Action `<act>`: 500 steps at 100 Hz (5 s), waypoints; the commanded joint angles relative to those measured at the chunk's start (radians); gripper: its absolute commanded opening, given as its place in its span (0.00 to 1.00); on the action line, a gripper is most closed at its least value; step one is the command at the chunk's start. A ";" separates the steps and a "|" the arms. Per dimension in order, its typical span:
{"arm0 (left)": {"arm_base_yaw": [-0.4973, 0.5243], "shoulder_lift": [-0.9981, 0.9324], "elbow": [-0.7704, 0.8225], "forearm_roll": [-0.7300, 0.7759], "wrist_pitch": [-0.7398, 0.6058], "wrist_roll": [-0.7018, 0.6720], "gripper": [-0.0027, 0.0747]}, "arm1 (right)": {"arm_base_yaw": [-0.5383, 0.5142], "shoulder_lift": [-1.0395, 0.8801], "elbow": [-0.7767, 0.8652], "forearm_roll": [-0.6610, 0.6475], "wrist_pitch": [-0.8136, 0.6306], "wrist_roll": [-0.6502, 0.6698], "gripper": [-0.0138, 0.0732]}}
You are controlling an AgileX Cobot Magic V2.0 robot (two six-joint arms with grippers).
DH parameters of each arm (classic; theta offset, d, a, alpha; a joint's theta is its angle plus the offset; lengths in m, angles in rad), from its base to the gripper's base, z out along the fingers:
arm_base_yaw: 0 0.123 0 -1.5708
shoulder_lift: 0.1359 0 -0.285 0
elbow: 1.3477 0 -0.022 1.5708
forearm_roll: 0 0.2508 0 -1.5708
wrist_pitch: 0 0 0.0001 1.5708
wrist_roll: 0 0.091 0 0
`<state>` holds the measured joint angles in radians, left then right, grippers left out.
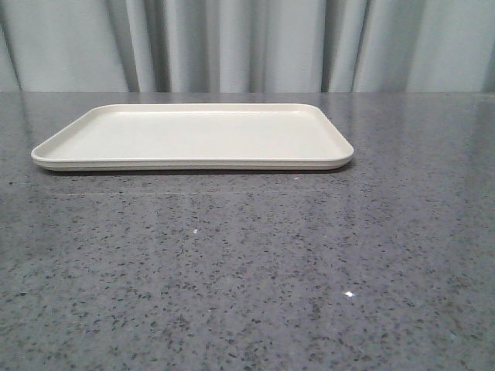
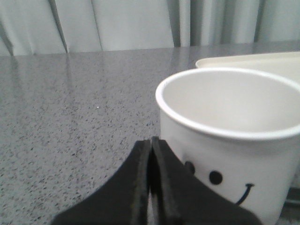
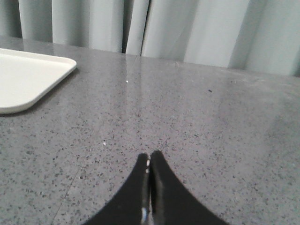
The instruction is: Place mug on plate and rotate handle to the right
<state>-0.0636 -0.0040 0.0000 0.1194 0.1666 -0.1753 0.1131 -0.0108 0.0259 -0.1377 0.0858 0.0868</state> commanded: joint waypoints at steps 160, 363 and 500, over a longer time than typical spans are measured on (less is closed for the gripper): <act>0.002 0.606 -0.949 -0.245 0.778 0.056 0.34 | -0.006 0.478 -0.854 0.122 0.690 -0.009 0.36; 0.002 1.055 -0.980 -0.186 0.920 0.056 0.01 | -0.006 0.478 -0.854 0.122 0.631 -0.009 0.83; -0.325 1.860 -1.974 -0.360 1.068 0.153 0.01 | -0.006 0.478 -0.854 0.122 0.622 -0.009 0.83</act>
<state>-0.3775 1.8924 -1.9326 -0.2052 1.2492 -0.0267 0.1131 0.4526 -0.7958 -0.0148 0.7850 0.0833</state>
